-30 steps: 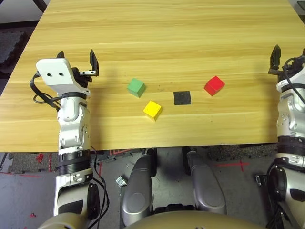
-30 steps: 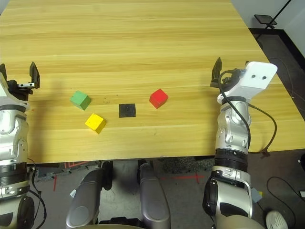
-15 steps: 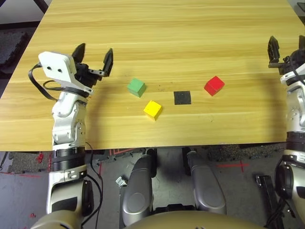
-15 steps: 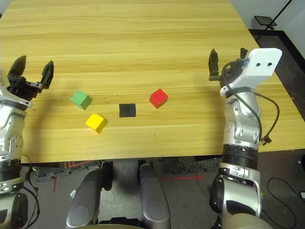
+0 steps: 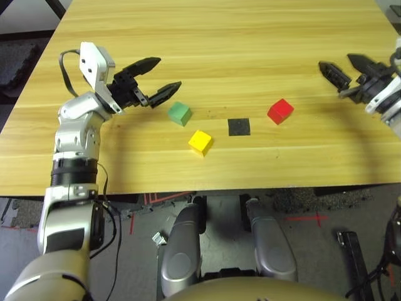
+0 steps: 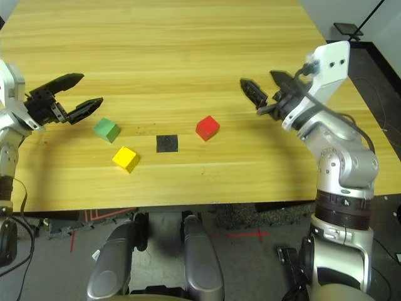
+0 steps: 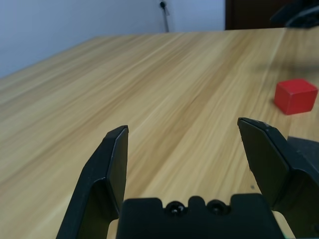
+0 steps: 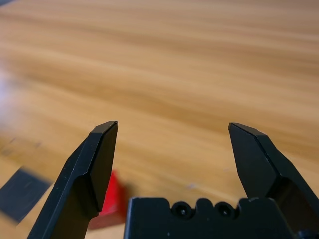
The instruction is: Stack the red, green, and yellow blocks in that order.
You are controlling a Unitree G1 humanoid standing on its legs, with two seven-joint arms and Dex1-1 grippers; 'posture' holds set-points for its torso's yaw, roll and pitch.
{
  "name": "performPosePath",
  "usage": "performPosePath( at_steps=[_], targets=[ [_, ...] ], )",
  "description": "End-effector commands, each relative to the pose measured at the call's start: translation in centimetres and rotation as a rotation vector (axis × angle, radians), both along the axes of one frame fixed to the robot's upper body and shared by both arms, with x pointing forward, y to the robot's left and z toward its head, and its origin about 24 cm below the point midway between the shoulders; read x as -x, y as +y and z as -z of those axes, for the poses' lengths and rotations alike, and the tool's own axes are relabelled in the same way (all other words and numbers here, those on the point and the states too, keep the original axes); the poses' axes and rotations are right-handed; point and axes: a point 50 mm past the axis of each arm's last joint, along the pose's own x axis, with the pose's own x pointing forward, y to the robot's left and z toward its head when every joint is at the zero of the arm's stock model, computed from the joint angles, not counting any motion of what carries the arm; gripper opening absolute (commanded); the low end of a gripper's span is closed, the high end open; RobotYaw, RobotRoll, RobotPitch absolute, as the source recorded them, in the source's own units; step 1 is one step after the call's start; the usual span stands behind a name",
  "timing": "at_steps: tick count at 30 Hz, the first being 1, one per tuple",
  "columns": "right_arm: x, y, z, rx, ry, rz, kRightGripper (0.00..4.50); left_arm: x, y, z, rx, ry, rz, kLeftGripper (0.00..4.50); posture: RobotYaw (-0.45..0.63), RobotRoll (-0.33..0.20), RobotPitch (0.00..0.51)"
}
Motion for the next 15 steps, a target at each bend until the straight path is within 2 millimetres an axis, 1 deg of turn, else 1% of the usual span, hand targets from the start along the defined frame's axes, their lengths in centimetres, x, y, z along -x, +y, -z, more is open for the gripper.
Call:
performPosePath(
  at_steps=[1, 5, 8, 11, 15],
  targets=[
    [0.4, 1.6, 1.3, 0.024, 0.063, -0.062, 4.50, -0.3, 0.0, 0.8, -0.050, 0.032, 0.055, 4.46, 0.19, -0.002, 0.300],
    [0.2, 2.4, 2.3, 0.045, 0.083, -0.074, 4.50, -0.1, -0.3, 0.8, -0.061, 0.045, 0.108, 4.46, 0.20, 0.000, 0.306],
    [0.0, 3.1, 2.8, 0.063, 0.075, -0.092, 4.50, 0.4, -0.8, 1.5, -0.072, 0.061, 0.141, 4.46, 0.21, 0.003, 0.307],
    [-0.2, 3.2, 3.1, 0.080, 0.067, -0.094, 4.50, 1.0, -1.2, 2.2, -0.080, 0.073, 0.162, 4.46, 0.22, 0.004, 0.306],
    [-0.4, 3.2, 3.9, 0.094, 0.066, -0.092, 4.50, 1.5, -1.4, 2.7, -0.072, 0.084, 0.161, 4.46, 0.22, 0.006, 0.306]
  ],
)
